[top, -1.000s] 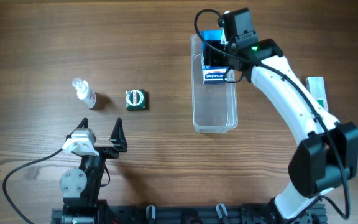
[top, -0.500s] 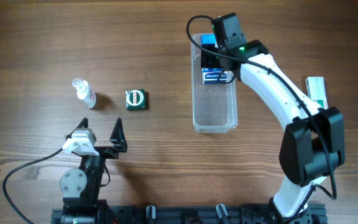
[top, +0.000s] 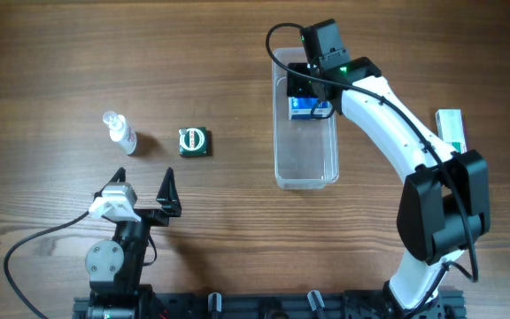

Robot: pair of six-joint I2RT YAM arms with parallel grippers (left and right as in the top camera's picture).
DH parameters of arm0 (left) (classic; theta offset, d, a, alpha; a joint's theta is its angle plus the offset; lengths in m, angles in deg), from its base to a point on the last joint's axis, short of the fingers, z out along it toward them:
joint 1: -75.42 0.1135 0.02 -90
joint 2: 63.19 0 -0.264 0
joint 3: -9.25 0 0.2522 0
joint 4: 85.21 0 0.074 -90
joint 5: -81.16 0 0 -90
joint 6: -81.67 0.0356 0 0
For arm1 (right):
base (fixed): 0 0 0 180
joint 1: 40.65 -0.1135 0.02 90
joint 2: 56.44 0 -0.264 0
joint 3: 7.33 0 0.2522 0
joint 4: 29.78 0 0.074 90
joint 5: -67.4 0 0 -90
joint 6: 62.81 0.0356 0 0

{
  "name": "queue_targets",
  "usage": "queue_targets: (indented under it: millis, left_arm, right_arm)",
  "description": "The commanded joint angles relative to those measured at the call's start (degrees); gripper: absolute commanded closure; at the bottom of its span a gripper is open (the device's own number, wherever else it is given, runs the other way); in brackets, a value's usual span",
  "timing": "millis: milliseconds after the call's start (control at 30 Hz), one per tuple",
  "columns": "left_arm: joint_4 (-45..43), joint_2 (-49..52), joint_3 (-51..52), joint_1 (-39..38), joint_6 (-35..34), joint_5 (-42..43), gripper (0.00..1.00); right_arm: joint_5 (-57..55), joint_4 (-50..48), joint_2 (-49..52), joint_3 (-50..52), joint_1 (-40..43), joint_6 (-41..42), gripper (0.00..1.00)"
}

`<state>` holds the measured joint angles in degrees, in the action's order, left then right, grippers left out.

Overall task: Pack container
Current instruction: 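Carry the Vicks box over the container and lower it inside, then release the Vicks box and move the right gripper to the white-green box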

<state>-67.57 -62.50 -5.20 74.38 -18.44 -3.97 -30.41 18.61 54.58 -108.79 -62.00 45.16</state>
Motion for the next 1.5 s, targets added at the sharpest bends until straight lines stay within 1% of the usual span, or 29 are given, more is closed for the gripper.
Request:
queue_targets:
  millis: [0,233,400,500,633,700,733,767,833,967,1133,1300,1467]
  left_arm:
    - [0.07,-0.31,0.37,0.42,0.72,0.87,0.00]
    - [0.07,-0.31,0.37,0.42,0.72,0.90,0.00]
    - [0.07,-0.31,0.37,0.42,0.72,0.90,0.00]
    - [0.07,-0.31,0.37,0.42,0.72,0.90,0.00]
    - [0.07,-0.31,0.37,0.42,0.72,0.90,0.00]
    - [0.07,-0.31,0.37,0.42,0.72,0.87,0.00]
    - [0.07,-0.31,0.37,0.42,0.72,0.90,0.00]
    - [0.04,-0.31,0.37,0.42,0.72,0.87,0.00]
    - [0.07,-0.31,0.37,0.42,0.72,0.87,0.00]
    - [0.07,-0.31,0.37,0.42,0.72,0.87,0.00]
    - [0.07,-0.31,0.37,0.42,0.72,0.87,0.00]
    - [0.07,-0.31,0.37,0.42,0.72,0.90,0.00]
    - [0.04,-0.31,0.37,0.42,0.72,0.90,0.00]
  right_arm:
    - [-1.22,-0.11,0.55,-1.11,-0.24,0.39,0.22]
    - [-0.24,0.63,-0.33,-2.12,-1.33,0.00,0.24]
    - [-0.13,7.08,-5.75,-7.10,-0.39,0.02,0.22]
    - [-0.35,11.89,-12.02,-7.98,4.33,-1.68,0.11]
    - [-0.11,19.76,-17.55,-7.98,14.21,-5.57,0.07]
    - [0.17,24.24,-18.03,-7.98,19.17,-7.67,0.04]
    - [0.35,26.51,-17.79,-7.72,21.81,-8.59,0.00]
    - [0.81,27.50,-17.59,-7.08,23.58,-9.05,0.00]
    - [0.85,28.02,-16.90,-4.44,27.36,-9.01,0.00]
    - [1.44,26.43,-15.56,-0.28,31.34,-8.81,0.00]
    - [0.59,25.51,-15.30,-0.09,31.95,-9.77,0.00]
    - [-1.38,23.63,-12.96,0.11,34.05,-17.49,0.00]
    - [-0.76,24.06,-10.27,0.11,35.45,-17.97,0.00]
